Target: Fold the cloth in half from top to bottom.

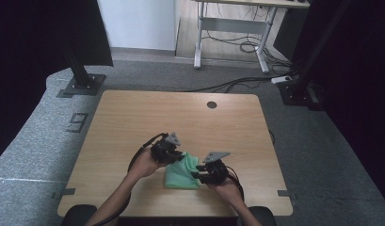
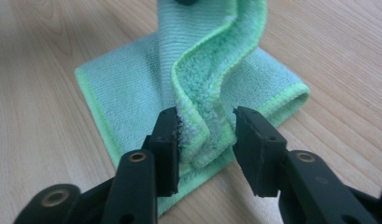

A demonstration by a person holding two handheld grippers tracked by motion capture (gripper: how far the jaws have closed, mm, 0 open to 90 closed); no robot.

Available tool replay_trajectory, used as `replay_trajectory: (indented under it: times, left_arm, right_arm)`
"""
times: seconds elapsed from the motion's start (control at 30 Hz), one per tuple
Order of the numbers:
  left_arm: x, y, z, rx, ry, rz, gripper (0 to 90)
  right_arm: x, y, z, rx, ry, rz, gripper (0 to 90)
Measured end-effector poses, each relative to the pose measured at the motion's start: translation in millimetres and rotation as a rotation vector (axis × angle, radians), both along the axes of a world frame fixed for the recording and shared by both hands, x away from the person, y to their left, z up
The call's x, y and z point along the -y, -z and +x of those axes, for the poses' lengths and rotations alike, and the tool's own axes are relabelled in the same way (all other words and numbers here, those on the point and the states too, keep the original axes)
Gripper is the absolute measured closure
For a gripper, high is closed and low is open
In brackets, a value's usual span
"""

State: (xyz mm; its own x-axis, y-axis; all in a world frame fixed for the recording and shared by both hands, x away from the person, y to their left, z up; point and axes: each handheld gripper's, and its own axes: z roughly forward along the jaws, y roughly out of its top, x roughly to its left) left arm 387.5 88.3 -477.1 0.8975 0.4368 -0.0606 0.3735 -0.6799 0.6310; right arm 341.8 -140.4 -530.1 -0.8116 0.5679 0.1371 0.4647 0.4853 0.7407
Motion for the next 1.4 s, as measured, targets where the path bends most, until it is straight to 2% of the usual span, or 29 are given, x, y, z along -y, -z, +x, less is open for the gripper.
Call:
replay_trajectory:
  times: [0.3, 0.53, 0.67, 0.77, 0.83, 0.97, 1.13, 1.23, 1.3, 1.4]
  left_arm:
    - [-19.4, 6.0, -22.5, 0.007, -0.004, -0.024, 78.0]
    - [-37.1, 22.5, -38.9, -0.033, -0.022, -0.044, 72.7]
    - [-47.3, 27.0, -46.8, -0.023, -0.053, -0.034, 58.7]
    - [-56.2, 24.8, -49.7, -0.012, -0.072, -0.041, 48.3]
    - [-63.1, 20.6, -49.4, -0.015, -0.081, -0.054, 41.6]
    - [-71.6, 8.7, -41.0, 0.0, -0.115, -0.068, 33.9]
    - [-63.0, 0.6, -20.2, 0.016, -0.176, -0.106, 26.9]
    - [-50.9, 3.6, -13.8, 0.002, -0.182, -0.115, 23.6]
    - [-43.3, 7.5, -14.9, 0.0, -0.173, -0.097, 22.1]
    - [-35.4, 15.8, -26.0, 0.001, -0.154, -0.036, 20.5]
  right_arm:
    - [7.4, -3.0, -7.7, 0.0, 0.006, -0.003, 53.1]
    - [15.9, -2.3, -10.7, -0.001, 0.025, -0.007, 46.8]
    - [23.3, -2.3, -10.9, -0.008, 0.04, -0.002, 43.9]
    - [29.6, -4.4, -9.7, -0.002, 0.06, -0.005, 42.7]
    - [33.0, -6.5, -7.8, 0.006, 0.073, -0.006, 41.8]
    - [34.0, -12.5, -2.0, 0.02, 0.096, -0.003, 39.1]
    - [24.7, -15.0, 9.7, 0.019, 0.11, -0.007, 34.1]
    - [14.6, -12.5, 16.3, 0.009, 0.11, -0.005, 31.4]
    - [8.7, -10.6, 17.5, 0.007, 0.109, -0.008, 29.3]
    - [1.8, -7.5, 14.4, 0.001, 0.097, -0.012, 27.0]
